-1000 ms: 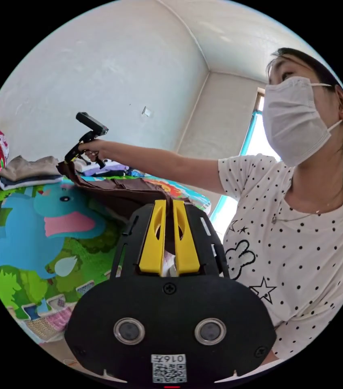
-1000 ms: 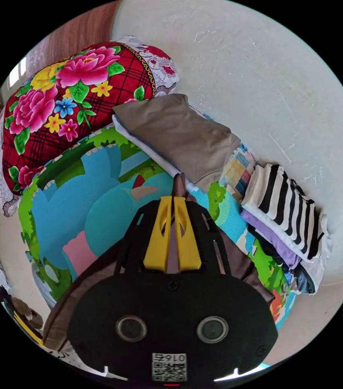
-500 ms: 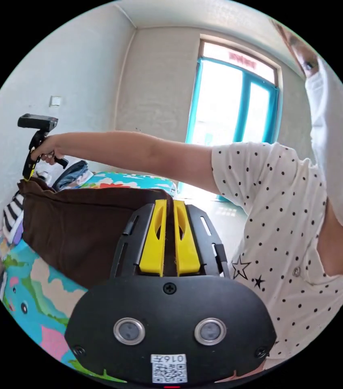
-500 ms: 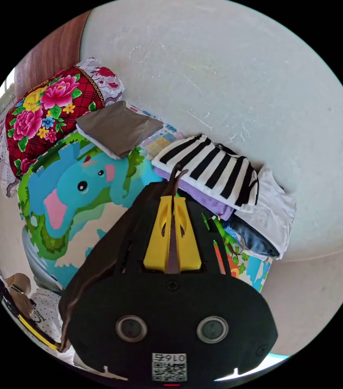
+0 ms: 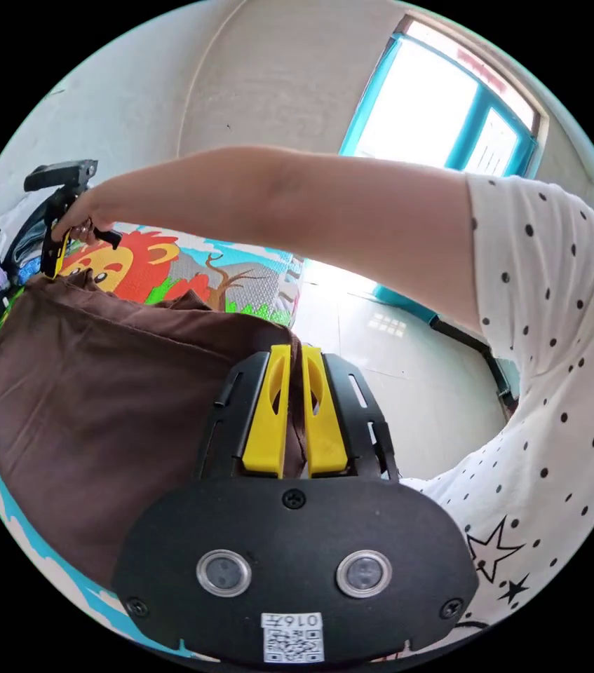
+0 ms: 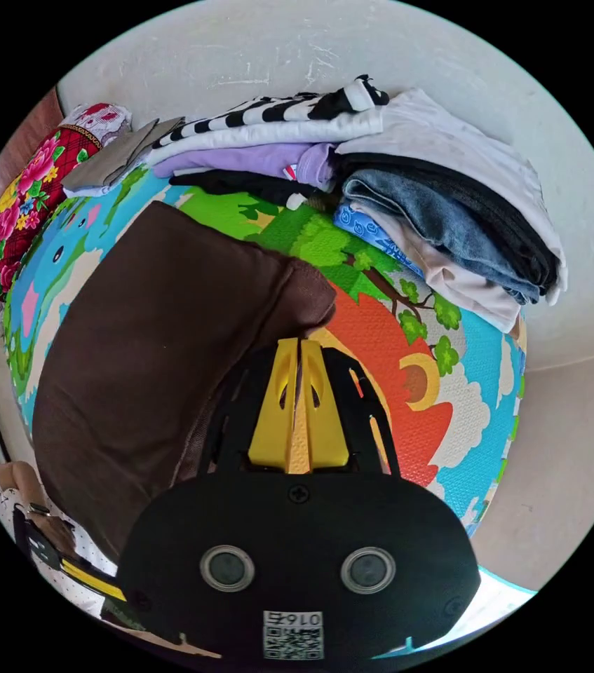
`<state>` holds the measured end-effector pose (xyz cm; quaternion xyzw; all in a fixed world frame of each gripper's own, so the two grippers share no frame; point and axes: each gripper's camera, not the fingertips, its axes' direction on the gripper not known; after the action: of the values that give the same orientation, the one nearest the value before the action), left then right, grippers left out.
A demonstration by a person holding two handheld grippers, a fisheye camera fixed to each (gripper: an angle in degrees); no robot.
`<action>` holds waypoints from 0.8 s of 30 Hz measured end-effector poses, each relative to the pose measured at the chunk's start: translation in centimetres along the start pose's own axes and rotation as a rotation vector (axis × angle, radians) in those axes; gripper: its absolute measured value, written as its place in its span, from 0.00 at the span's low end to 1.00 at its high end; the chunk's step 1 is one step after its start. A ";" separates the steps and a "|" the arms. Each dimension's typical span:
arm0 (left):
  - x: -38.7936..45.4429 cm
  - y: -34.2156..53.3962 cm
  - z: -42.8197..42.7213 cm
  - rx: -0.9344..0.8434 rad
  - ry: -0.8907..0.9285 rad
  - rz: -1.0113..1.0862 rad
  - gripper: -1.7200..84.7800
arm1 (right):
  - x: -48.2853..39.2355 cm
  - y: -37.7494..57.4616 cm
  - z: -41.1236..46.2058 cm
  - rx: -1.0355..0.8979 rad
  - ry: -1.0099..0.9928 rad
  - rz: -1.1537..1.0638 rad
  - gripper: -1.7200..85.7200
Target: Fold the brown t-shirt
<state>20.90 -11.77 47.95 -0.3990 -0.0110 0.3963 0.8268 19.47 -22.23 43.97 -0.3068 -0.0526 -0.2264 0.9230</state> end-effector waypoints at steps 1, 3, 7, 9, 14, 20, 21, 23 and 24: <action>0.2 -0.5 -0.5 0.009 -0.007 0.011 0.02 | 0.5 0.2 -0.9 0.025 0.016 0.007 0.02; 1.1 -2.3 -2.4 0.035 -0.040 0.049 0.02 | 1.3 0.4 -2.8 0.070 -0.006 -0.003 0.02; 1.4 -4.0 -2.4 0.011 -0.058 0.060 0.02 | 2.6 1.4 -4.6 0.057 0.070 -0.011 0.02; 0.7 -4.0 0.1 -0.078 -0.025 0.014 0.03 | 3.2 2.2 -3.1 0.005 0.071 -0.006 0.02; 0.1 -2.4 -1.6 0.009 0.151 -0.110 0.07 | 5.3 7.0 0.0 0.015 0.076 0.147 0.02; -0.5 2.8 -15.8 0.127 -0.228 -0.199 0.07 | 3.2 17.2 -8.0 0.311 -0.057 0.079 0.03; -1.1 4.2 -17.5 0.098 -0.300 -0.256 0.06 | 2.3 18.8 -8.7 0.334 -0.070 0.050 0.03; -1.6 6.0 -18.9 0.076 -0.335 -0.295 0.05 | -1.6 25.2 -9.9 0.397 -0.113 -0.055 0.02; -1.7 6.8 -19.1 0.055 -0.330 -0.303 0.05 | -2.6 26.7 -9.9 0.400 -0.125 -0.076 0.02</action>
<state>21.75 -22.86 30.91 -0.2997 -0.1950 0.3276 0.8746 28.71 -8.12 20.91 -0.1290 -0.1651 -0.2264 0.9512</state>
